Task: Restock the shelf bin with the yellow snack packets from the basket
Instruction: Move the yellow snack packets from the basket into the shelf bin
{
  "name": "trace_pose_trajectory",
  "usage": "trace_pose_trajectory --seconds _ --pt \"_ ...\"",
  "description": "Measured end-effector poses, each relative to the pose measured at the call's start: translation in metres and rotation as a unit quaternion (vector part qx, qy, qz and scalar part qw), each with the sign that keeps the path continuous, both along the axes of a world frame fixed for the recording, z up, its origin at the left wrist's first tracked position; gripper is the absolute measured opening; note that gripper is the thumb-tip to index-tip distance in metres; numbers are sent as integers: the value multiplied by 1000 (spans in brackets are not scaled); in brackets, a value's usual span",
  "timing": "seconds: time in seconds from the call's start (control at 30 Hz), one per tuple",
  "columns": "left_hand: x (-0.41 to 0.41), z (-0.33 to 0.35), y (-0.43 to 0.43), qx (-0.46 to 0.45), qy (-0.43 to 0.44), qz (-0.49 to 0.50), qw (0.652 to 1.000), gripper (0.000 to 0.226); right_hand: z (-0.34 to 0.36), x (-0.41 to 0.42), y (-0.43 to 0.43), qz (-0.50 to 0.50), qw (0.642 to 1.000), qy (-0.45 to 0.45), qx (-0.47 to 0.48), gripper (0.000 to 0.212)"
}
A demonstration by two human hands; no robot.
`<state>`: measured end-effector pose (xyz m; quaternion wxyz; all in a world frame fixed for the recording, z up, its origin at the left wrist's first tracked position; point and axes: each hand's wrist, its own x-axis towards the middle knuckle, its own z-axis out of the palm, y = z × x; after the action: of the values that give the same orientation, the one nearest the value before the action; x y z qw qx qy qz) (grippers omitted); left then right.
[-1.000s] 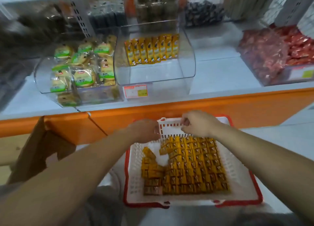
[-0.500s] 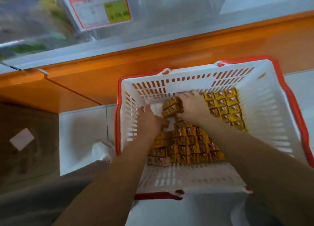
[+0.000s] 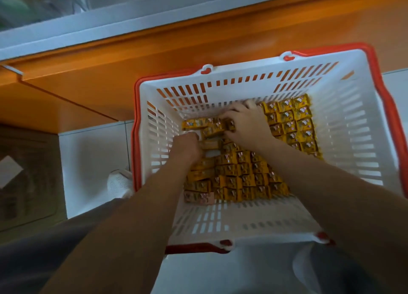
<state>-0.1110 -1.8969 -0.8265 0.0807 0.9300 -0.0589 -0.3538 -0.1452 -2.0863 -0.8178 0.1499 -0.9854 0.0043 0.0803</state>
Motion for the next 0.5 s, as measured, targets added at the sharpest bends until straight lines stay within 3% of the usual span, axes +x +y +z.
trace_pose_trajectory --seconds 0.27,0.4,0.5 --pt "6 7 0 -73 26 27 997 56 9 -13 -8 -7 998 -46 38 37" --pt "4 10 3 -153 58 114 980 35 13 -14 -4 -14 995 -62 72 37" --pt "-3 8 4 -161 112 115 974 46 16 -16 -1 8 995 -52 86 39"
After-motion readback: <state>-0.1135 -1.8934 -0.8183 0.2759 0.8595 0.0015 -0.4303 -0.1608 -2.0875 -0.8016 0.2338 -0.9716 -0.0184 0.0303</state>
